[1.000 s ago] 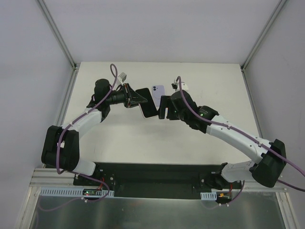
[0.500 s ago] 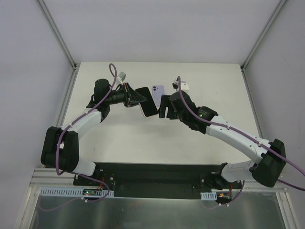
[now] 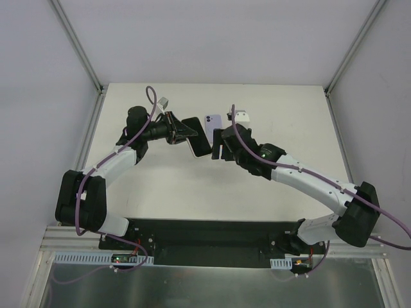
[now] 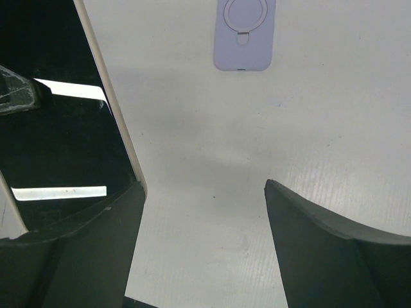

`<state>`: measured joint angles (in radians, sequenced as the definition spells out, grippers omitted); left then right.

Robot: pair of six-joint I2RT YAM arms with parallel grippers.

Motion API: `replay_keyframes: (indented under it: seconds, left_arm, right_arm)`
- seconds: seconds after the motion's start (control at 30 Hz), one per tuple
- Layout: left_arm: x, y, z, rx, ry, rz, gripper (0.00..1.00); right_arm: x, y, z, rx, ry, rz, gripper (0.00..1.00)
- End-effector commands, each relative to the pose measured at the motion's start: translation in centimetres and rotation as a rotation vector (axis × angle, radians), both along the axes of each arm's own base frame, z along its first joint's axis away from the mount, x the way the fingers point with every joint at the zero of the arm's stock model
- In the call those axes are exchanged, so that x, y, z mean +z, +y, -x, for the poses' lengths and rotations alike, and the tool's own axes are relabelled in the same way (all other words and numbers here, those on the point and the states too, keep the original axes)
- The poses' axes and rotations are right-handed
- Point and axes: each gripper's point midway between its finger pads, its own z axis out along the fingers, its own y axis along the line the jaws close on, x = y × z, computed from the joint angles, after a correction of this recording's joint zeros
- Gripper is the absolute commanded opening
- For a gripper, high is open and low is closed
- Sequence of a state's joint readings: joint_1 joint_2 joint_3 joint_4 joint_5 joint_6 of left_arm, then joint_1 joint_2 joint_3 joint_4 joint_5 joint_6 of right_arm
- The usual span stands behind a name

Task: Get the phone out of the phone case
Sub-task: Remove the phone case from the phone.

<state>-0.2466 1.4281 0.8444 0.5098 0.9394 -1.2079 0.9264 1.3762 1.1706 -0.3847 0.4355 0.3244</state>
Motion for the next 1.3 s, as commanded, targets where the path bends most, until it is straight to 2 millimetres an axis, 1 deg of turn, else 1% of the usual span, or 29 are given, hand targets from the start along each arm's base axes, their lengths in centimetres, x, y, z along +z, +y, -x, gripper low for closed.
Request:
replay_keyframes:
  seconds: [0.0,0.07,0.1,0.17,0.2,0.23,0.27,0.57,0.7,0.73,0.8,0.93,1.0,1.07,1.13,1.17,1.2,1.23,1.27]
  left_arm:
    - [12.0,-0.2,4.3,-0.138,-0.245,0.185,0.00]
    - [12.4,-0.1,4.4,-0.138,-0.244,0.194,0.00]
    - [12.6,-0.1,4.4,-0.138,-0.241,0.200,0.00]
    - [13.0,0.0,4.6,-0.137,-0.257,0.207,0.00]
    - [13.2,-0.1,4.6,-0.137,-0.251,0.211,0.00]
    - [13.5,-0.1,4.7,-0.137,-0.263,0.216,0.00]
    - [13.7,0.0,4.6,-0.135,-0.266,0.221,0.00]
    - [16.0,0.2,5.1,-0.133,-0.297,0.261,0.00]
    - [17.0,0.3,5.4,-0.135,-0.306,0.289,0.00]
    - [17.3,0.3,5.5,-0.137,-0.313,0.293,0.00]
    - [17.7,0.4,5.6,-0.133,-0.312,0.302,0.00]
    - [19.0,0.6,6.2,-0.132,-0.343,0.313,0.00]
    - [19.4,0.6,6.3,-0.133,-0.353,0.315,0.00]
    - [19.2,0.6,6.2,-0.131,-0.344,0.314,0.00]
    - [18.7,0.6,6.0,-0.130,-0.334,0.312,0.00]
    - [18.5,0.5,6.0,-0.130,-0.330,0.312,0.00]
    - [17.9,0.5,5.8,-0.130,-0.316,0.309,0.00]
    - [17.6,0.4,5.7,-0.131,-0.313,0.305,0.00]
    - [17.1,0.4,5.6,-0.133,-0.321,0.295,0.00]
  right_arm:
    - [-8.2,-2.4,3.1,0.076,0.194,0.231,0.79]
    - [-8.5,-1.6,3.4,0.103,0.206,0.179,0.79]
    - [-9.1,-1.4,3.4,0.106,0.207,0.147,0.79]
    - [-9.2,-0.5,3.9,0.129,0.231,0.068,0.79]
    - [-9.1,-0.1,3.5,0.128,0.220,0.023,0.79]
    - [-9.6,0.0,4.0,0.135,0.244,-0.003,0.79]
    - [-9.7,0.0,4.0,0.137,0.248,-0.011,0.79]
    - [-11.7,-0.5,4.2,0.116,0.303,-0.003,0.77]
    - [-12.6,-0.7,4.3,0.102,0.335,0.025,0.76]
    - [-13.1,-1.0,4.2,0.091,0.343,0.045,0.76]
    - [-13.5,-1.3,4.3,0.077,0.363,0.070,0.76]
    - [-14.4,-1.5,4.6,0.070,0.396,0.098,0.76]
    - [-14.5,-1.5,4.6,0.068,0.402,0.096,0.76]
    - [-14.3,-1.2,4.7,0.075,0.406,0.077,0.75]
    - [-13.6,-0.8,4.8,0.090,0.406,0.045,0.75]
    - [-13.1,-0.5,4.6,0.096,0.397,0.018,0.75]
    - [-12.1,-0.1,4.5,0.107,0.384,-0.026,0.75]
    - [-11.7,0.3,5.0,0.131,0.396,-0.065,0.76]
    - [-10.7,0.8,4.5,0.141,0.371,-0.118,0.76]
